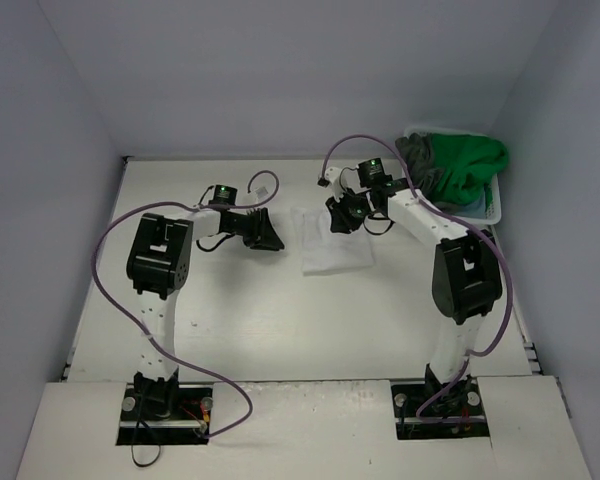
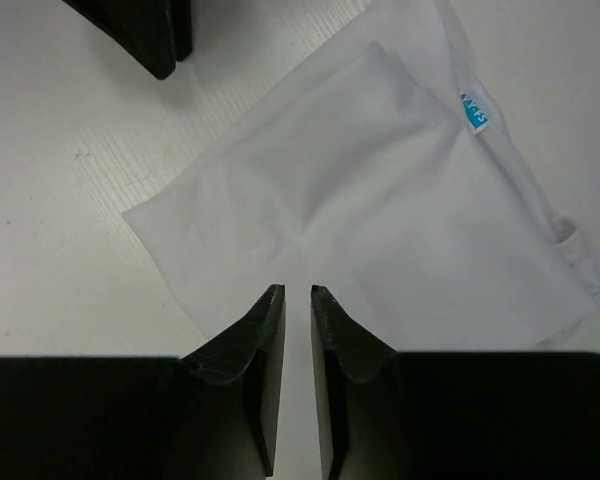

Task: Fold and stack the t-shirts
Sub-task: Smooth out wrinkles on the folded tshirt, then put the neatly folded tshirt into the corner of the board with the left arm

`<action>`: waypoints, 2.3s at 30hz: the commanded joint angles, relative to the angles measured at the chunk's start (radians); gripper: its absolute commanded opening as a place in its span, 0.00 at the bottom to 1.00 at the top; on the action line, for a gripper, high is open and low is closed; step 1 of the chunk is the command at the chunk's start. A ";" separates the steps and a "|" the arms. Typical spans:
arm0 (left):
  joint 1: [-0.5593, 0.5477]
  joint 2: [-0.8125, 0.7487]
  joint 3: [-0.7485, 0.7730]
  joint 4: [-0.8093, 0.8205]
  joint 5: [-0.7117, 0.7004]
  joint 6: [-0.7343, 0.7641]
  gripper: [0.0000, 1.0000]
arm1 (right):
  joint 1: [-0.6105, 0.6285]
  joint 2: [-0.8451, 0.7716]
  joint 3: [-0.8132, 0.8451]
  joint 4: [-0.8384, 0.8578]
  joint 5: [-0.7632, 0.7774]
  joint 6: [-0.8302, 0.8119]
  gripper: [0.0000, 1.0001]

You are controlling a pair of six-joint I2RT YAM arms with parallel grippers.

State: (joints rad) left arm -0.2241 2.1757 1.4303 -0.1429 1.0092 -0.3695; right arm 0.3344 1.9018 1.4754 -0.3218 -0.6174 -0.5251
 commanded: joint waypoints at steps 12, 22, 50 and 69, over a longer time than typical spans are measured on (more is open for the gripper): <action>-0.066 0.093 0.140 0.180 0.003 -0.170 0.29 | -0.006 0.086 -0.023 0.018 0.100 0.002 0.00; -0.098 0.075 0.098 0.203 0.006 -0.172 0.40 | -0.005 0.144 -0.018 0.017 0.104 0.000 0.27; -0.210 0.130 0.025 0.324 -0.058 -0.233 0.54 | 0.020 0.143 -0.001 0.013 0.050 -0.010 0.11; -0.153 -0.004 0.134 -0.067 -0.190 0.118 0.00 | -0.014 0.005 -0.072 0.009 0.025 -0.047 0.22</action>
State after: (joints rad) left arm -0.4194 2.2562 1.5257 -0.0216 0.9222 -0.4194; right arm 0.3363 2.0232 1.4166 -0.2916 -0.5697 -0.5507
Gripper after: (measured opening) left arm 0.028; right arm 0.212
